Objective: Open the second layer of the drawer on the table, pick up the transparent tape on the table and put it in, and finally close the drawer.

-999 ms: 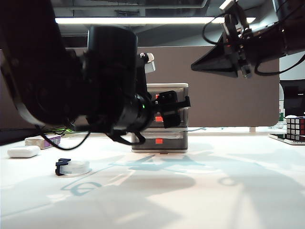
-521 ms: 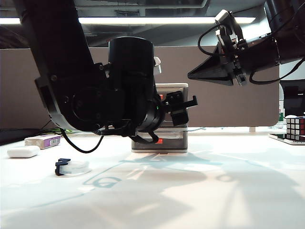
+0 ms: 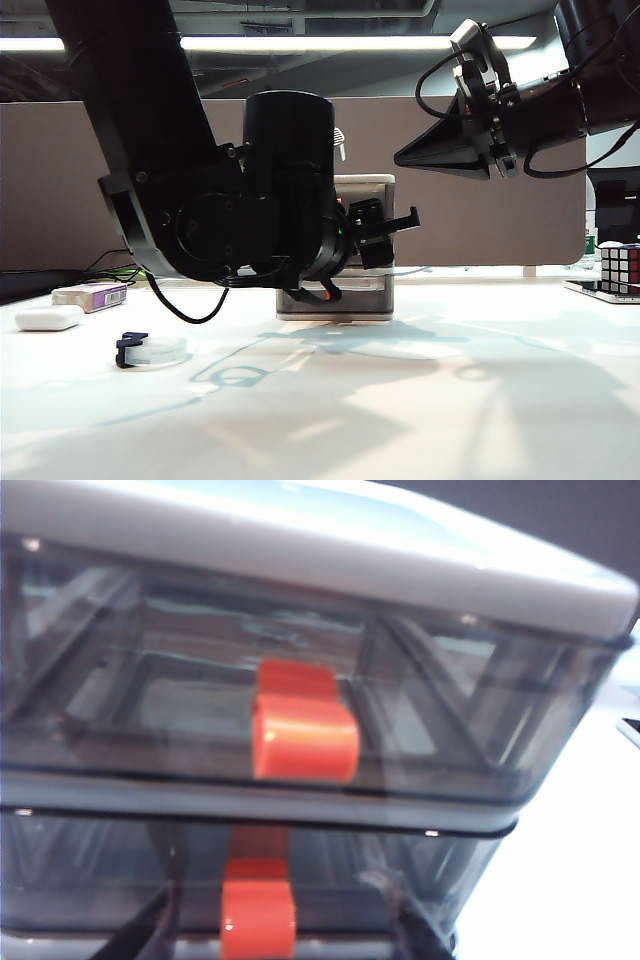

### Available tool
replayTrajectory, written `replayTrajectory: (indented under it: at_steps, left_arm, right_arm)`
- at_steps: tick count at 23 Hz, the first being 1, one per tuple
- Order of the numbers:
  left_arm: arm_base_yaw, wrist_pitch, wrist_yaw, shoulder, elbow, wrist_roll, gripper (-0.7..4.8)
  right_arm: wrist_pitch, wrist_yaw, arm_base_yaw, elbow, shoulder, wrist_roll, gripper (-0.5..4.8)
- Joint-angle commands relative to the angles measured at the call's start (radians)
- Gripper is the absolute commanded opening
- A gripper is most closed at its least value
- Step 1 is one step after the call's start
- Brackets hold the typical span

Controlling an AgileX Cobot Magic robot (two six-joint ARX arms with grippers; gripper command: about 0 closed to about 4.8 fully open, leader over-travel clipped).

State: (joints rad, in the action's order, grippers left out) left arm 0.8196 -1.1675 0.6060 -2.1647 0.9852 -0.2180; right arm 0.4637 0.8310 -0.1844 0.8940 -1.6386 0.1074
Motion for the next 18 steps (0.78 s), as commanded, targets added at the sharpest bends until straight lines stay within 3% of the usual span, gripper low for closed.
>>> replayTrajectory:
  at_steps: [1, 8, 10, 18]
  left_arm:
    - [0.0, 0.0, 0.01, 0.0, 0.006, 0.003, 2.63]
    - [0.0, 0.005, 0.03, 0.001, 0.007, 0.005, 2.61]
    - [0.0, 0.007, 0.03, 0.0, 0.008, 0.005, 2.17]
    - [0.0, 0.007, 0.03, 0.0, 0.011, 0.005, 1.69]
  right_arm:
    - [0.012, 0.006, -0.002, 0.005, 0.002, -0.004, -0.05]
    - [0.006, 0.006, -0.002, 0.005, 0.002, -0.004, -0.05]
    - [0.003, 0.006, -0.002, 0.005, 0.002, -0.004, -0.05]
    - [0.003, 0.006, -0.003, 0.005, 0.002, -0.004, -0.05]
